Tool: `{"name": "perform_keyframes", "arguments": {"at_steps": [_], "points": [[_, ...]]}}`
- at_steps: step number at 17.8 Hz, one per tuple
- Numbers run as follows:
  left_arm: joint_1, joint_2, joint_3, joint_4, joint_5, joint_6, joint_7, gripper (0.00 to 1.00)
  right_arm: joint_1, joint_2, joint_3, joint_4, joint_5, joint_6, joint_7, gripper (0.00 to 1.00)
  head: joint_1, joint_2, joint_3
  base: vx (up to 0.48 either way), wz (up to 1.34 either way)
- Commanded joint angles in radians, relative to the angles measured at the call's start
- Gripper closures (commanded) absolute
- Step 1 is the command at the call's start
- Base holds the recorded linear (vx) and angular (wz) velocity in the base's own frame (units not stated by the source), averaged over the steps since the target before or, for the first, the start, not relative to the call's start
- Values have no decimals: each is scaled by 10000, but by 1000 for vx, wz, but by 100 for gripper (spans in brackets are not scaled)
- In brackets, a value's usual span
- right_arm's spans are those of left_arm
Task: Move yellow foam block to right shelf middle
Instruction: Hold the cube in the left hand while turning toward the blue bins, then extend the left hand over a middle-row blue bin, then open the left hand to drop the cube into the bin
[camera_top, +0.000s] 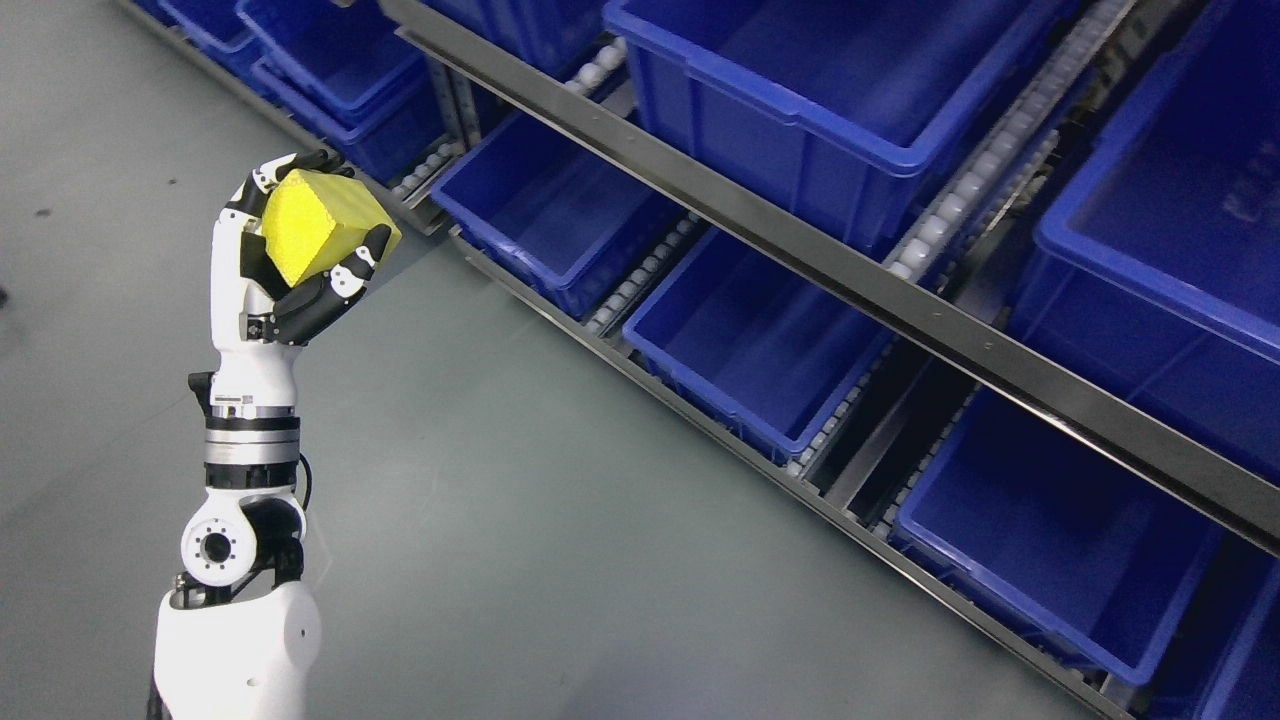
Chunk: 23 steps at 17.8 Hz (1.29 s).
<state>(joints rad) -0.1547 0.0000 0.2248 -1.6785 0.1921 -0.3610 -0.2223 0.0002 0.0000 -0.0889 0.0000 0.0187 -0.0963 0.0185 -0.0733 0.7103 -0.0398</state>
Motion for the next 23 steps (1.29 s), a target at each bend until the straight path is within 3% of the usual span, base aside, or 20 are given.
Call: {"name": "perform_keyframes", "arguments": {"at_steps": [1, 6, 9, 13, 16, 23], "points": [[-262, 175, -603, -272, 12, -118, -184, 65, -17, -175, 0, -175, -187, -3, -1, 0, 0, 0, 0, 192, -687], [-2833, 175, -1848, -411, 12, 309, -231, 65, -33, -175, 0, -175, -187, -3, -1, 0, 0, 0, 0, 169, -587], [-4830, 175, -1864, -304, -4, 2666, -63, 64, -17, -175, 0, -175, -187, -3, -1, 0, 0, 0, 0, 133, -409], [-5432, 175, -1910, 217, -570, 5521, 106, 61, -33, -175, 0, -175, -187, -3, -1, 0, 0, 0, 0, 88, -286], [-5663, 175, -2124, 401, -754, 7487, 182, 47, -33, -175, 0, -175, -187, -3, -1, 0, 0, 0, 0, 62, -192], [-5801, 175, -2033, 1184, -2103, 8028, 566, 20, -17, -175, 0, -175, -187, -3, -1, 0, 0, 3, 0, 38, -128]]}}
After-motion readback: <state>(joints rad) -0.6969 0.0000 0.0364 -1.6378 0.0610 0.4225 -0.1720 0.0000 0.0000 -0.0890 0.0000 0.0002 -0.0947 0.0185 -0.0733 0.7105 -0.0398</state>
